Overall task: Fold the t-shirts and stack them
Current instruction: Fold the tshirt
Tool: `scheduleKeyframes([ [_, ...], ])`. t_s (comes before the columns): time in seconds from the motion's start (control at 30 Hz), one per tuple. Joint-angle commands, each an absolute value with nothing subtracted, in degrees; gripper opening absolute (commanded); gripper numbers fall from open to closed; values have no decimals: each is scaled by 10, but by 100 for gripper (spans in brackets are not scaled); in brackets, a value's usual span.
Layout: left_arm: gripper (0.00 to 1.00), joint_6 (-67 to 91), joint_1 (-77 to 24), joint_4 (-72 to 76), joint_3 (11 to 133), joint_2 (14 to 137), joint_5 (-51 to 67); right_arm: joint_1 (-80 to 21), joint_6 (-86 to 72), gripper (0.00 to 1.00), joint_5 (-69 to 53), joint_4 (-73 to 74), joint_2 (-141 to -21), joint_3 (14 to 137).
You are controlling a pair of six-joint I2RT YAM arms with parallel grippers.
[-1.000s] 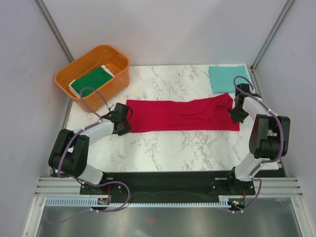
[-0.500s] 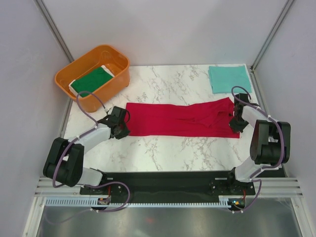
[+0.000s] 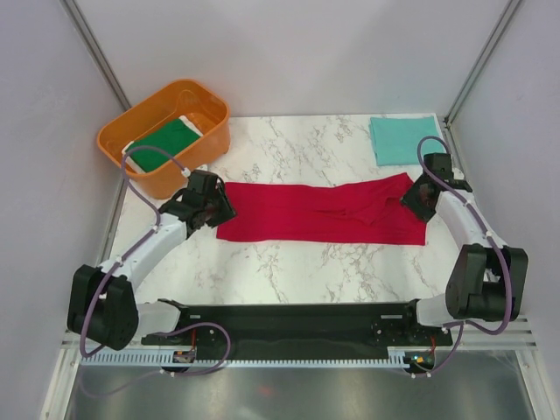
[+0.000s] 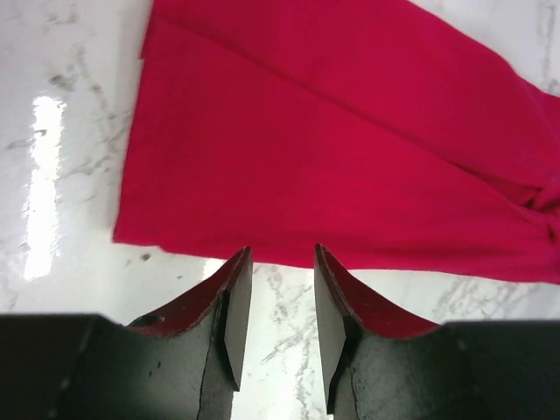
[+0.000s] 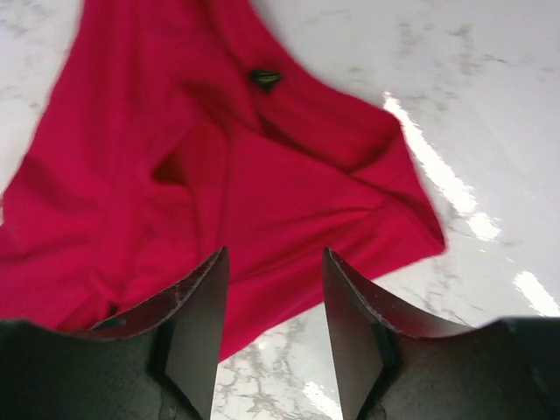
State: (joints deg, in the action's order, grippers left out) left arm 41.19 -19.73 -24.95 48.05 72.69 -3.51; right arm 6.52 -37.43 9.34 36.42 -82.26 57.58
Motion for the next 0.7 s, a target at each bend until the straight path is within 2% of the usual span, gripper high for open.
scheduleKeyframes([
  [0.0, 42, 374, -196, -232, 522, 760, 46, 34, -378, 57, 2, 283, -810, 553],
  [0.07, 42, 374, -195, -224, 530, 779, 63, 26, -382, 62, 2, 246, -812, 540],
  [0.23, 42, 382, -186, -204, 535, 817, 94, 18, -392, 65, 1, 200, -862, 541],
  [0.67, 41, 380, -185, -182, 529, 865, 100, 6, -397, 67, 15, 133, -938, 536],
])
